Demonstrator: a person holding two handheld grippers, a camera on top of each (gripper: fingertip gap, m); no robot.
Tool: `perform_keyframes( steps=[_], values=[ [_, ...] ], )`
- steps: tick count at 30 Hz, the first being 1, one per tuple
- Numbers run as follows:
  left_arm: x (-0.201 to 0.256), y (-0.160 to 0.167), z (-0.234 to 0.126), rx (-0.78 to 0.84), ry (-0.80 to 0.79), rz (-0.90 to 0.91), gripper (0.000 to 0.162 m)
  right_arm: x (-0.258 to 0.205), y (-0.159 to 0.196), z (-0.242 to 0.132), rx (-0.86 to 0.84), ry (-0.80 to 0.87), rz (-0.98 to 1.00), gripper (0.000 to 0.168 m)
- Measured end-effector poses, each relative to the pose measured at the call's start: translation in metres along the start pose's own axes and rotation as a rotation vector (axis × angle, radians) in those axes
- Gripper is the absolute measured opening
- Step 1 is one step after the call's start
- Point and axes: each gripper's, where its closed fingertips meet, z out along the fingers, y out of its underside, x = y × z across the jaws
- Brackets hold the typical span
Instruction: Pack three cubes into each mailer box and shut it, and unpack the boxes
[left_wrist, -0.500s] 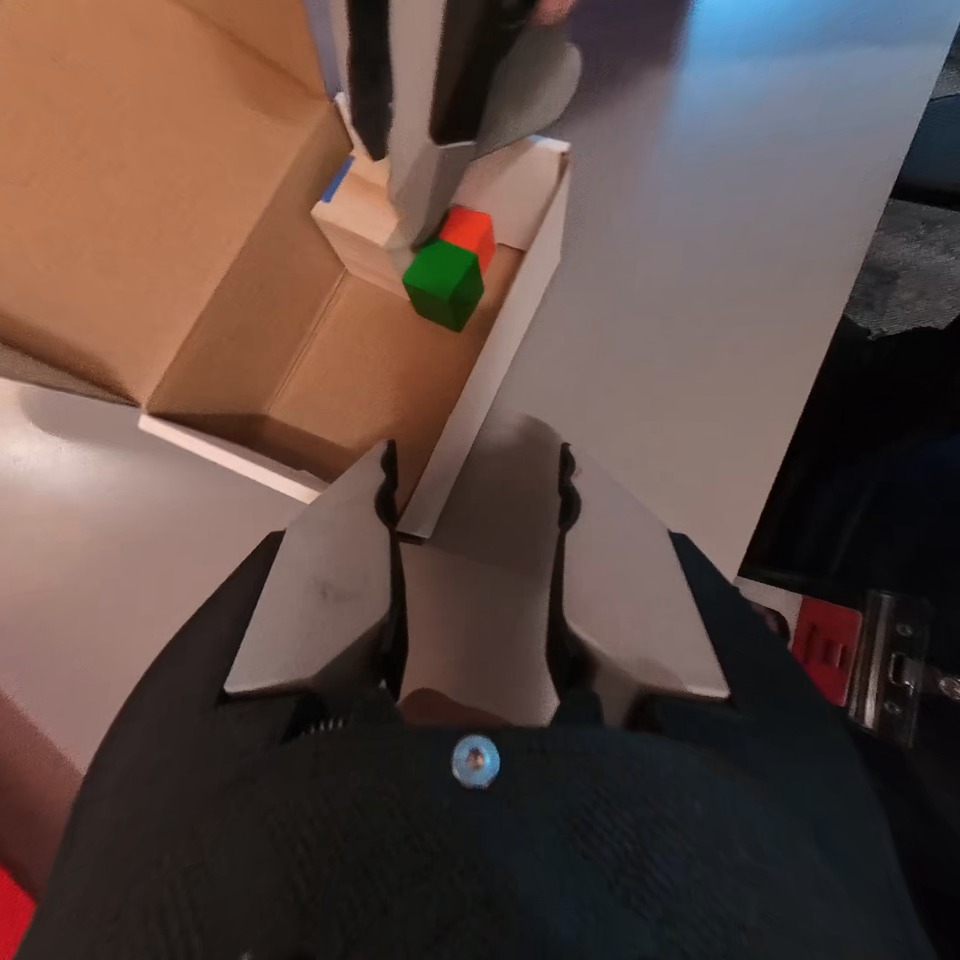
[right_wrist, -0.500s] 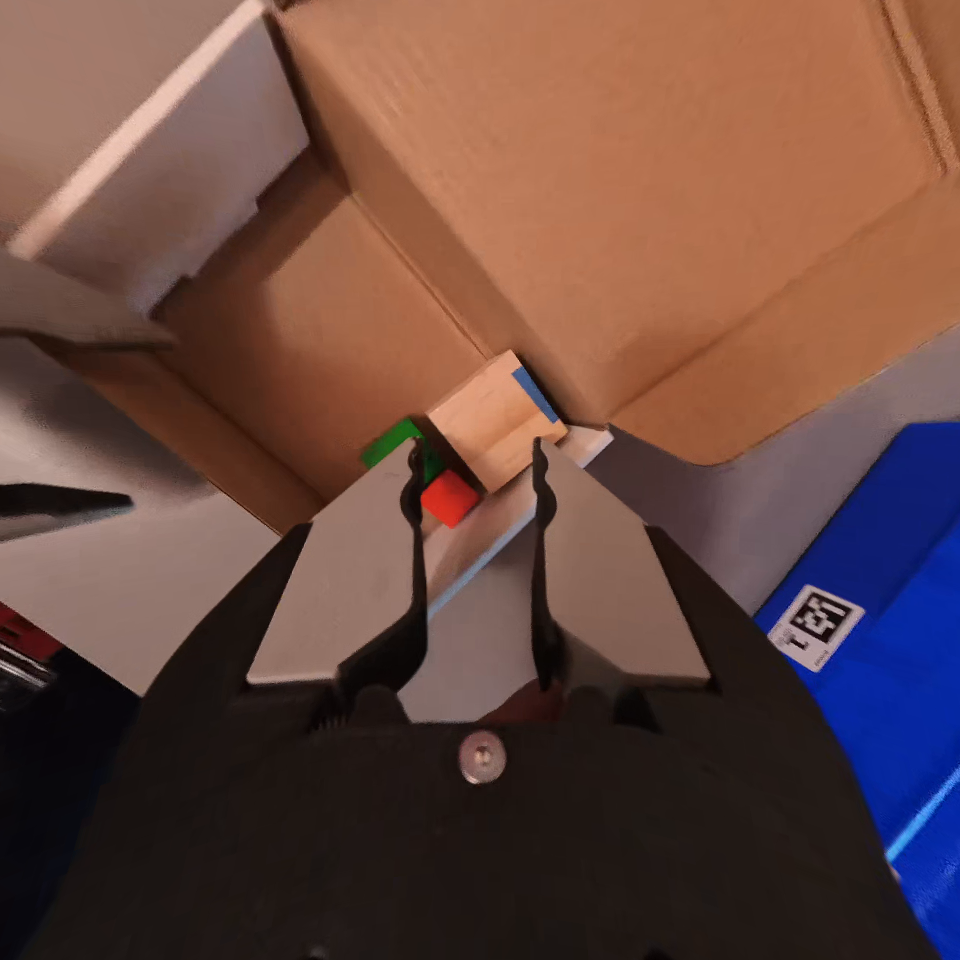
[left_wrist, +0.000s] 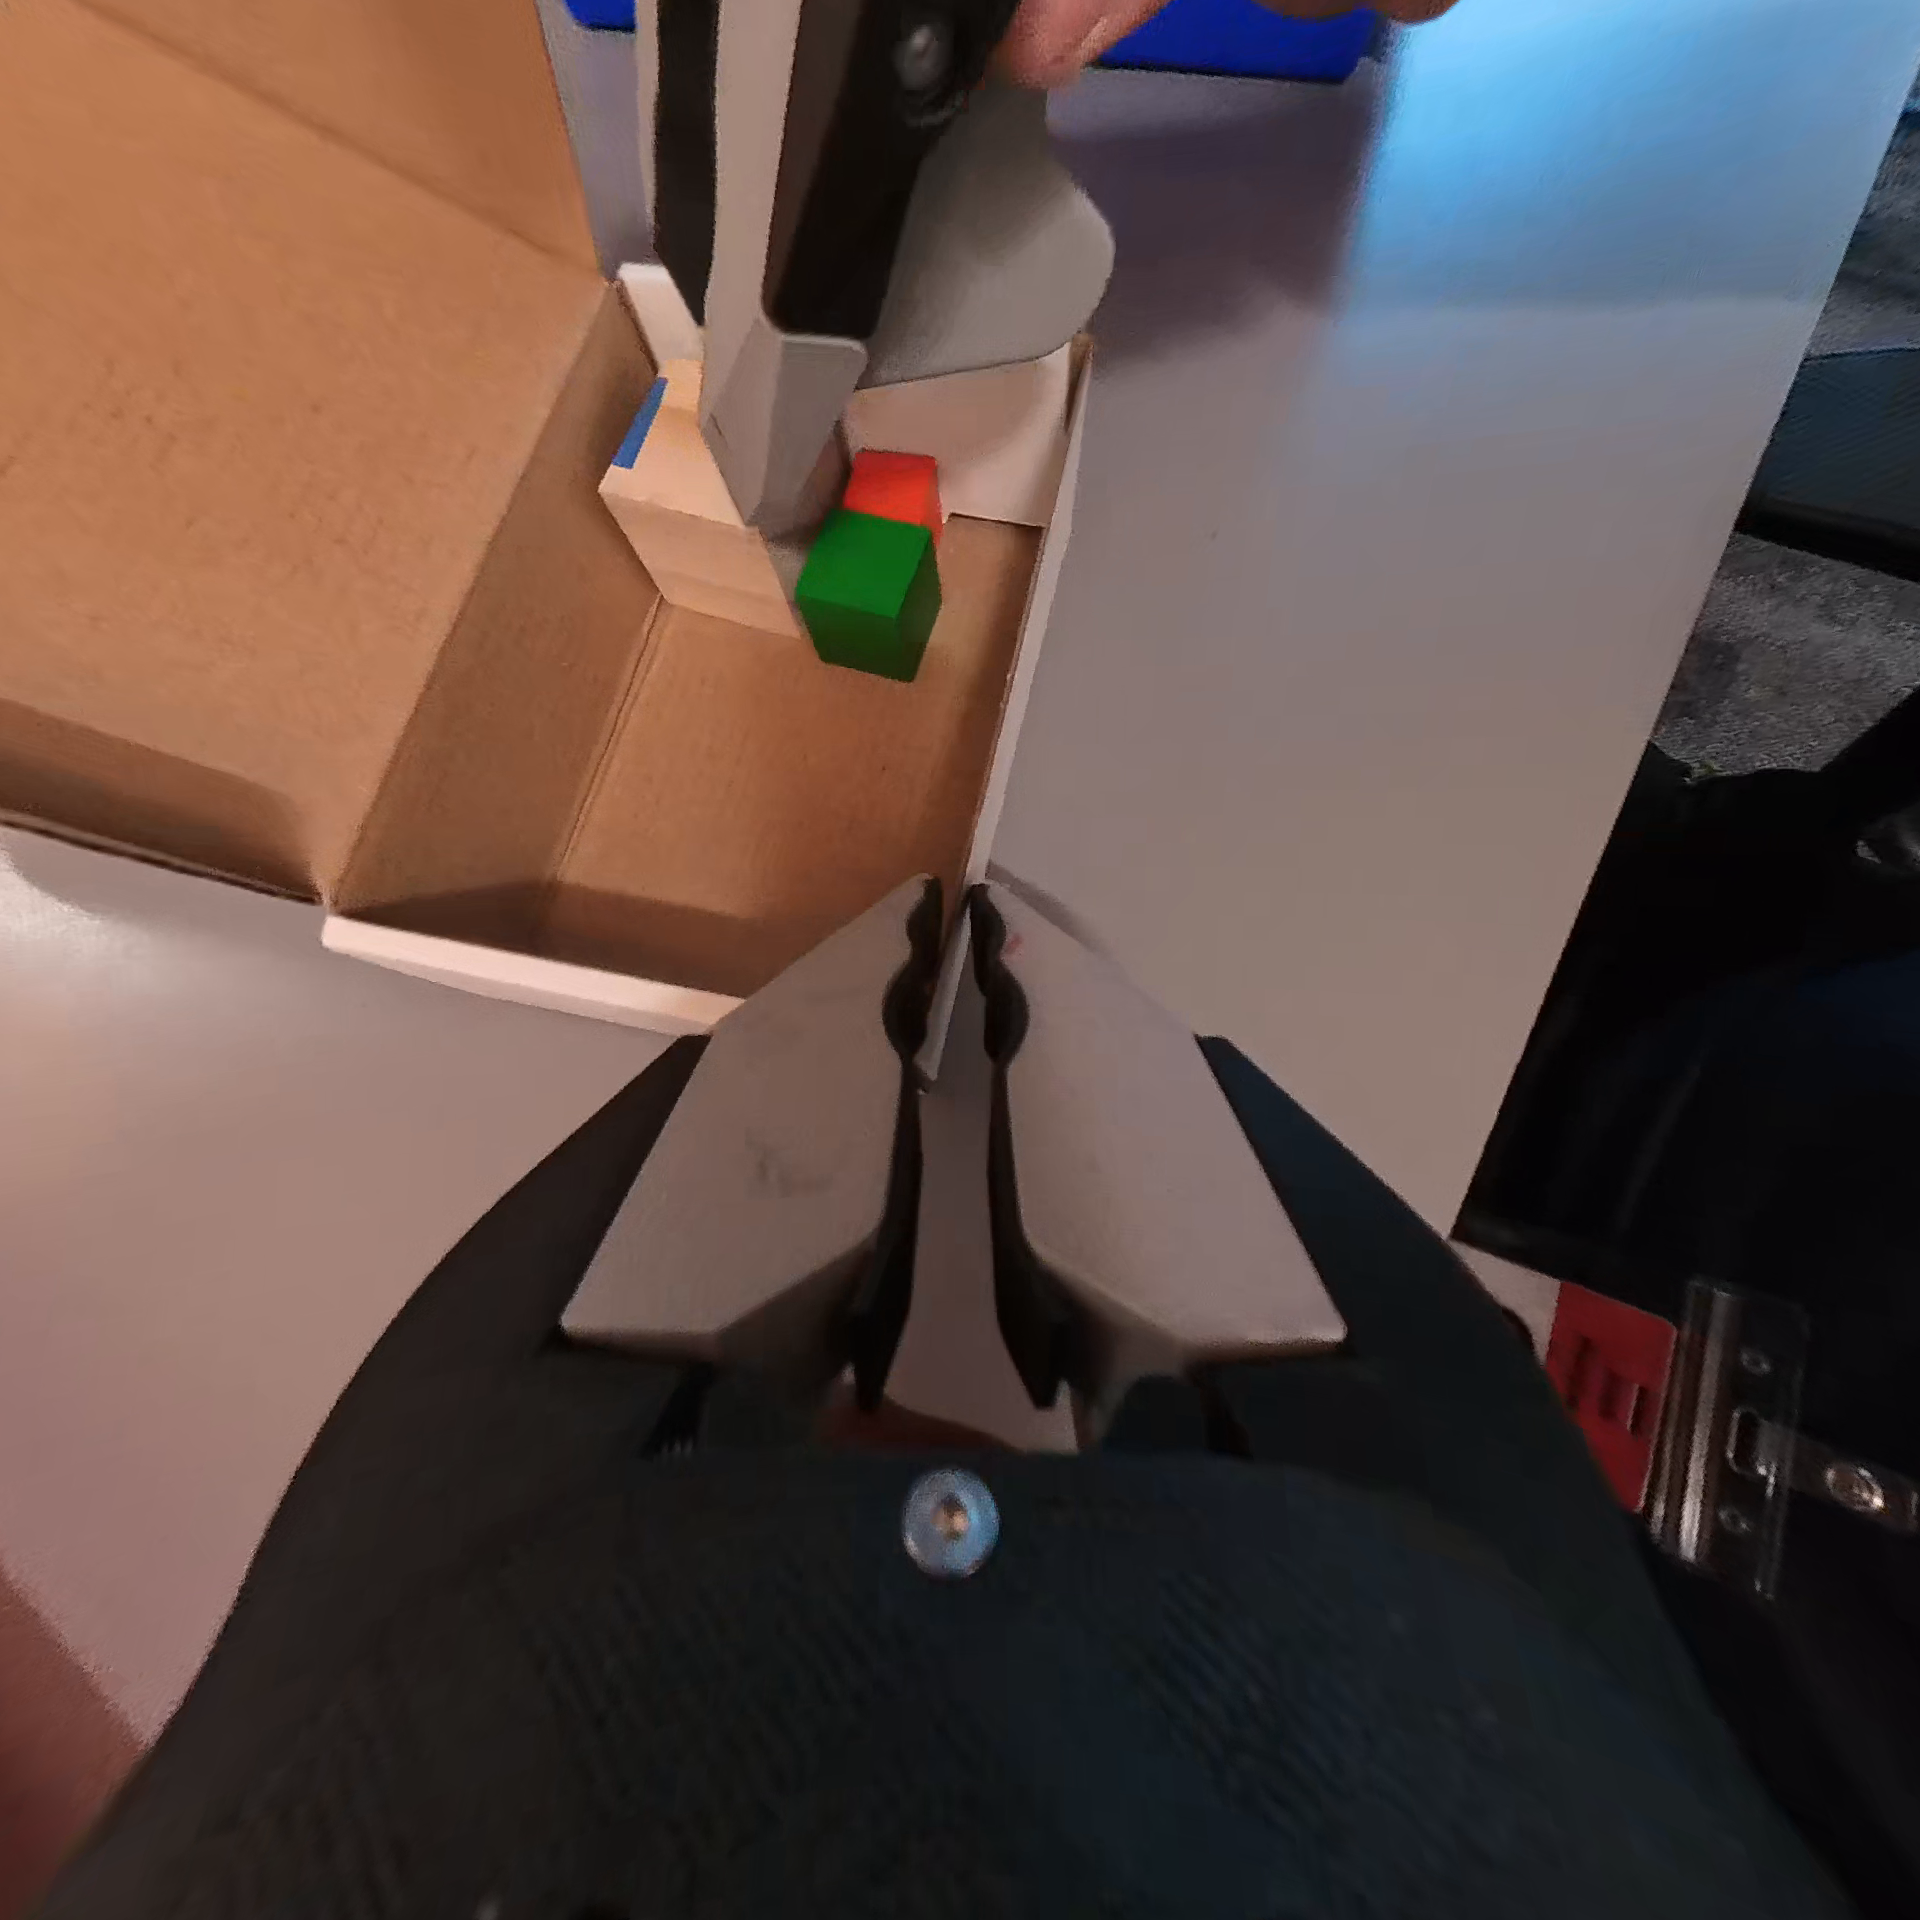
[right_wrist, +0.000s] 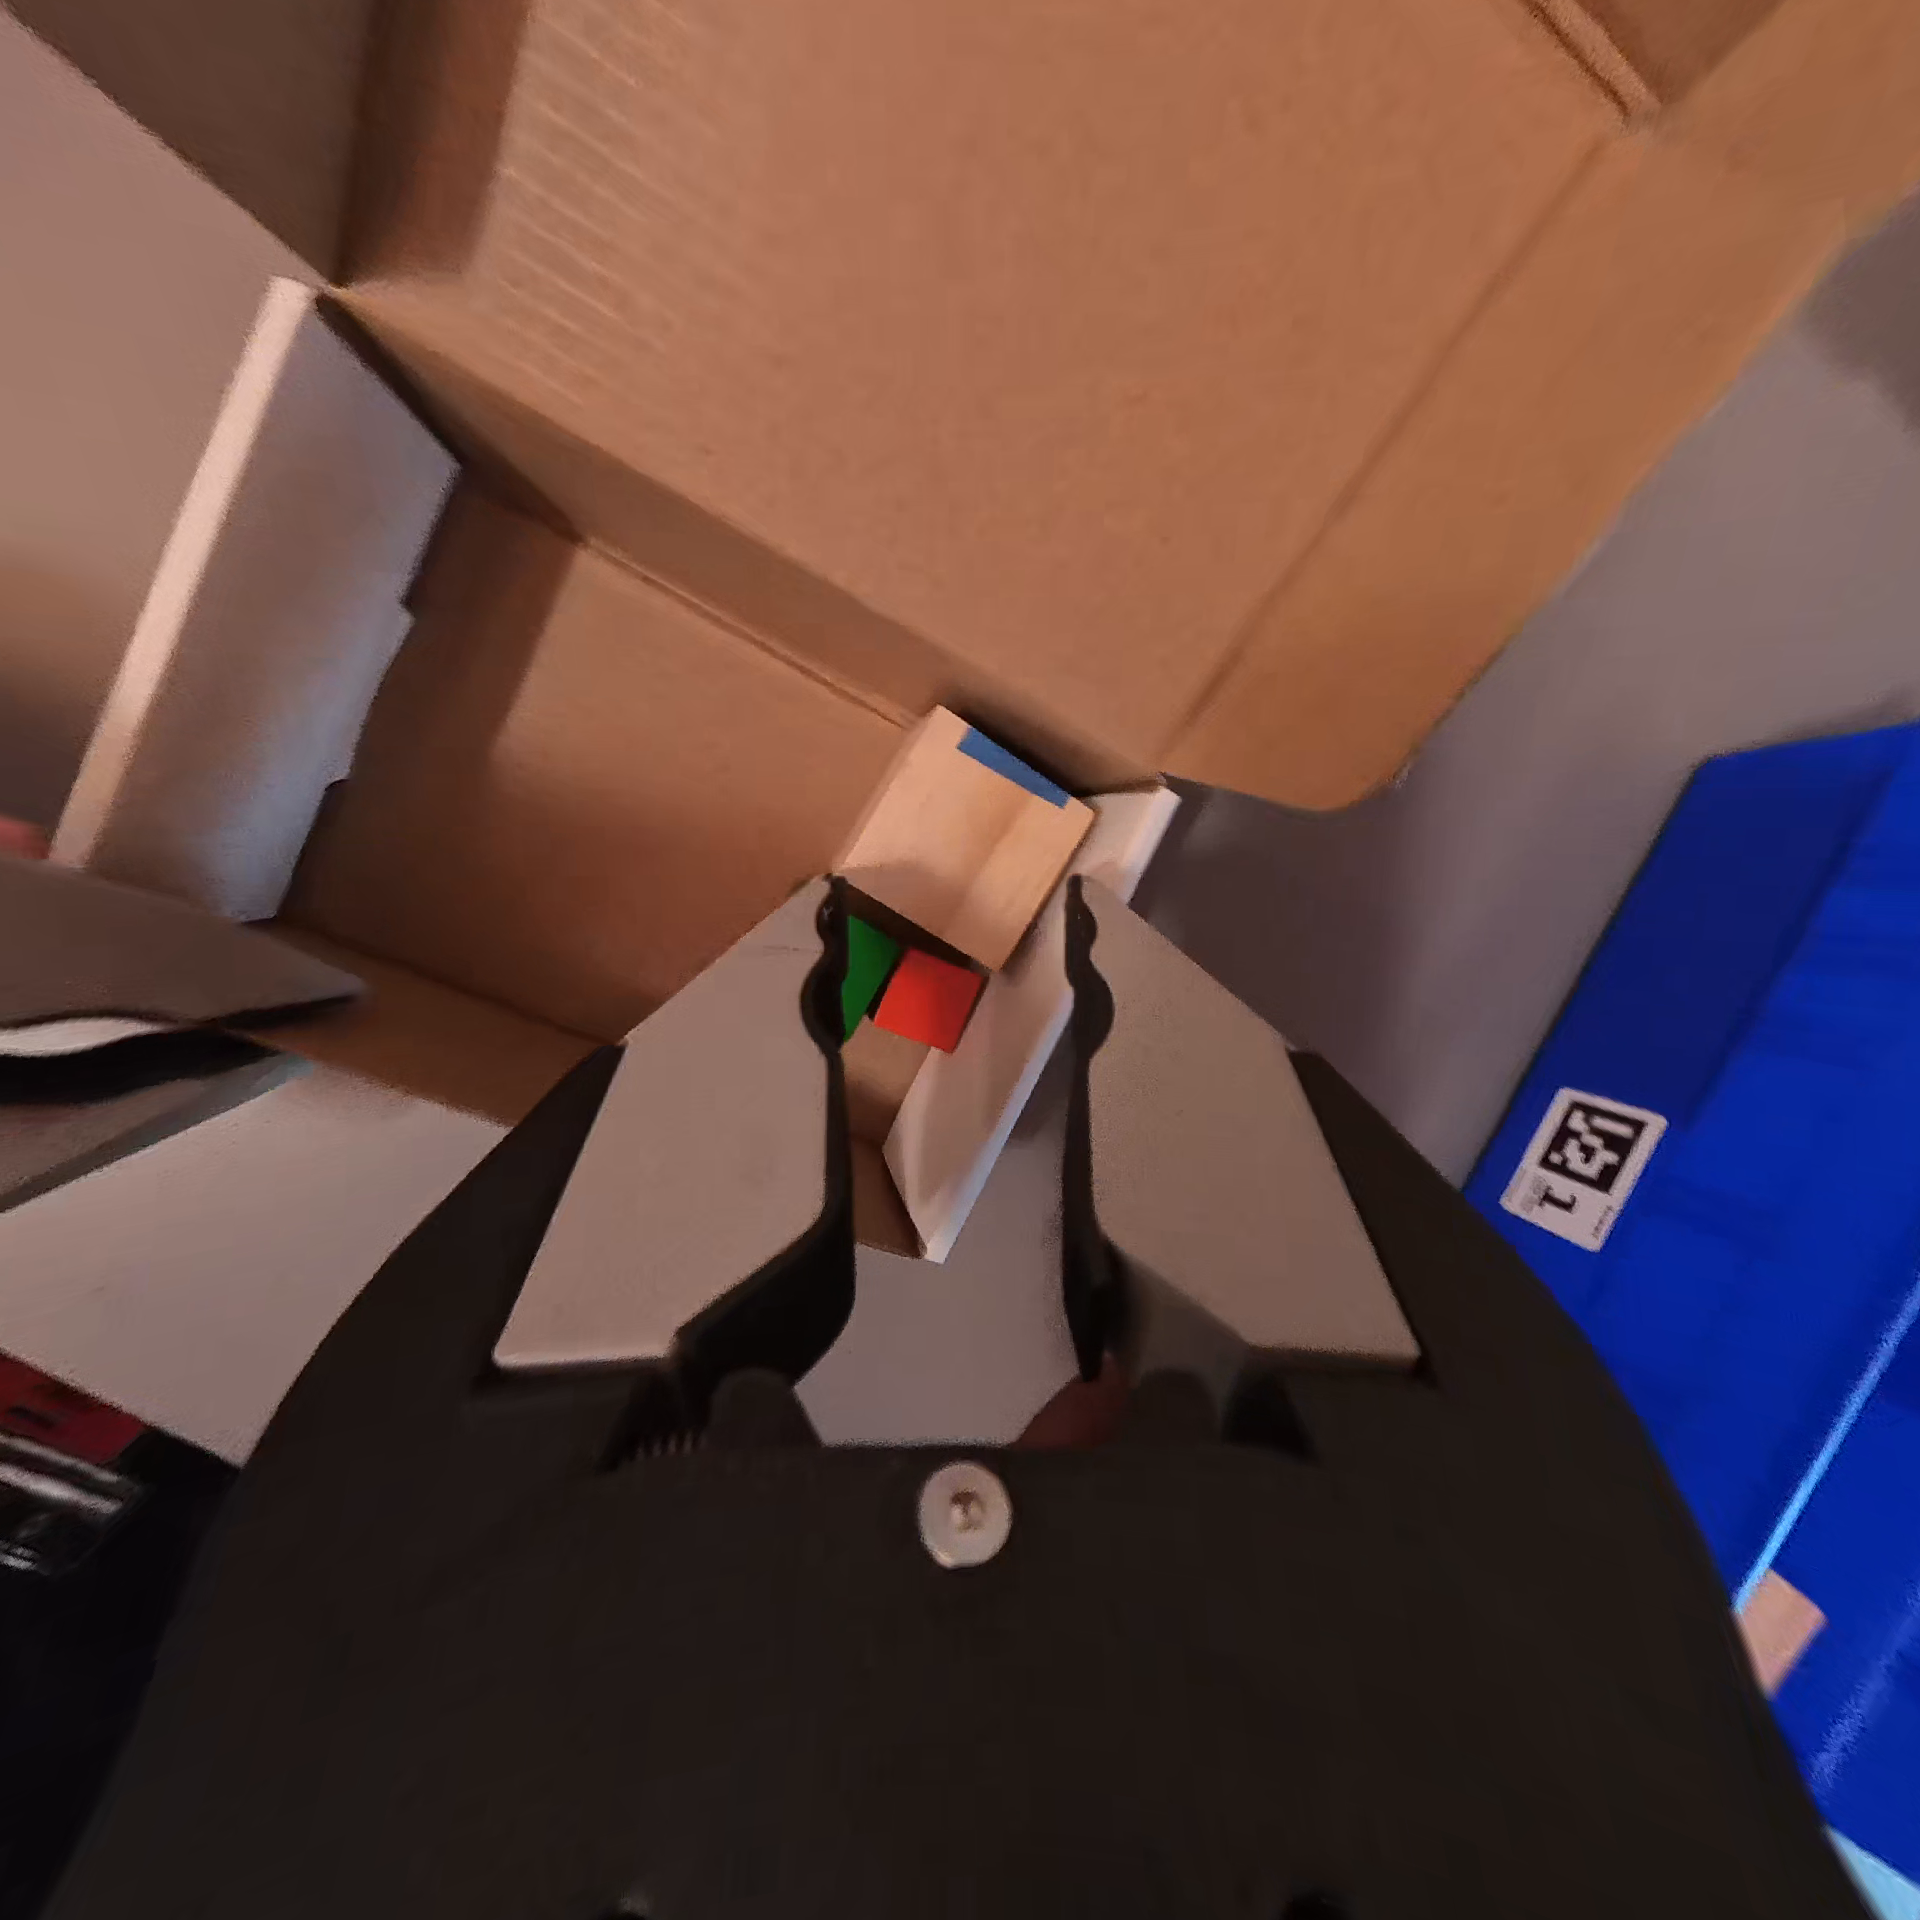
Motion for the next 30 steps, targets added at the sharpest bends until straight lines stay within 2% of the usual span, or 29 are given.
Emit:
perform_keyframes(
  steps=[2,13,20,23,30],
  values=[
    [0.003,-0.002,0.002,-0.003,-0.01,0.01,0.002,0.003,0.003,0.004,-0.026,0.017,0.009,0.037],
    [0.011,-0.007,0.007,0.001,-0.021,0.042,0.0,-0.031,0.002,0.034,-0.041,-0.211,0.172,0.067],
    [0.011,-0.007,0.007,0.005,-0.005,0.039,0.0,-0.045,-0.011,0.022,0.005,-0.245,0.136,0.063],
    [0.011,-0.007,0.007,0.004,-0.01,0.04,0.001,-0.039,-0.013,0.026,0.0,-0.183,0.122,0.047],
    [0.011,-0.007,0.007,0.005,-0.011,0.041,0.001,-0.042,-0.011,0.026,0.023,-0.223,0.046,0.044]
  ],
)
